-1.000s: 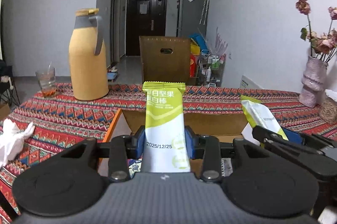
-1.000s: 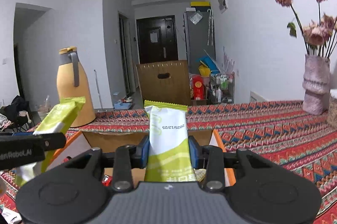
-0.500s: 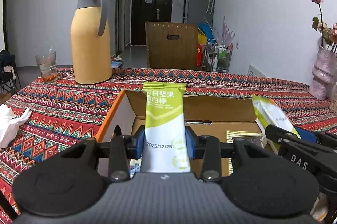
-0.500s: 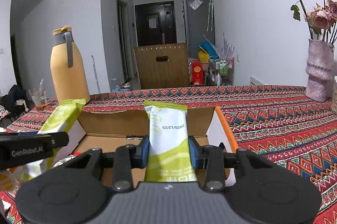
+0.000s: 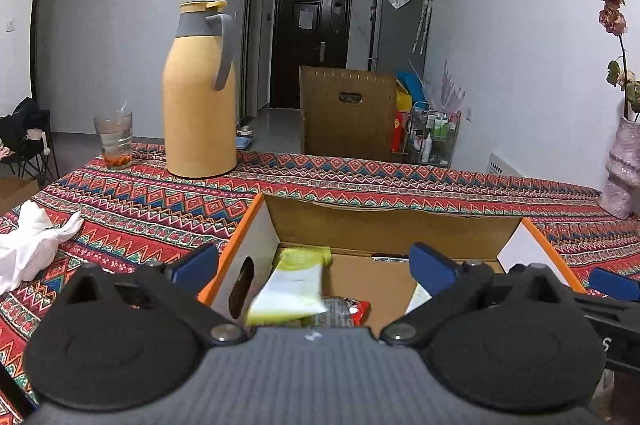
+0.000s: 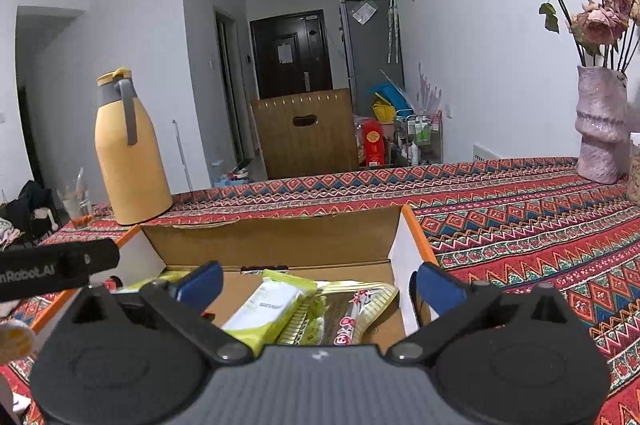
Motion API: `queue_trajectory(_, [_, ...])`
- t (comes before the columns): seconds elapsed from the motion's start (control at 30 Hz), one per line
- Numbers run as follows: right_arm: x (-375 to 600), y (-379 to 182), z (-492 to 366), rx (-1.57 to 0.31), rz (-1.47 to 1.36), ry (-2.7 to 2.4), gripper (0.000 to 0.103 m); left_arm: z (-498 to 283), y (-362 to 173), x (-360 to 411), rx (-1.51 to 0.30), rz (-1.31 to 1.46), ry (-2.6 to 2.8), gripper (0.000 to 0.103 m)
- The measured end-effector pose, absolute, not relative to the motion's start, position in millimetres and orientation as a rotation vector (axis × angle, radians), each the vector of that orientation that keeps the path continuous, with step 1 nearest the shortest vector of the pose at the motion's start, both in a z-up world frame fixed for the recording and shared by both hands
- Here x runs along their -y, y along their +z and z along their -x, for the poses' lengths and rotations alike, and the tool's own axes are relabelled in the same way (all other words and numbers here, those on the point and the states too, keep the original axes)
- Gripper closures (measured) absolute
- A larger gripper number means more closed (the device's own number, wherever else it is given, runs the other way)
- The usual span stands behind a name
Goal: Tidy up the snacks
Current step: 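Withdraw both open tools from the box back toward the snack pile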
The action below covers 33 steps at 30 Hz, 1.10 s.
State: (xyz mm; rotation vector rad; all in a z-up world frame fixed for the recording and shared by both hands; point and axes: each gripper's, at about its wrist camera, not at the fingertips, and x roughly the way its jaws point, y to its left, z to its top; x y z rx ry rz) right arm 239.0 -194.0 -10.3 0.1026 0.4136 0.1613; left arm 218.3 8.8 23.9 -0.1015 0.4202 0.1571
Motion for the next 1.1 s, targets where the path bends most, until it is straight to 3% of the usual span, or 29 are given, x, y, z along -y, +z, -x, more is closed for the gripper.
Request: queue_trajectory(1.1, [196, 32, -191, -0.325, -0.031, 0.169, 0.0, -164, 66, -17, -0.368, 0.114, 0.149, 0.0])
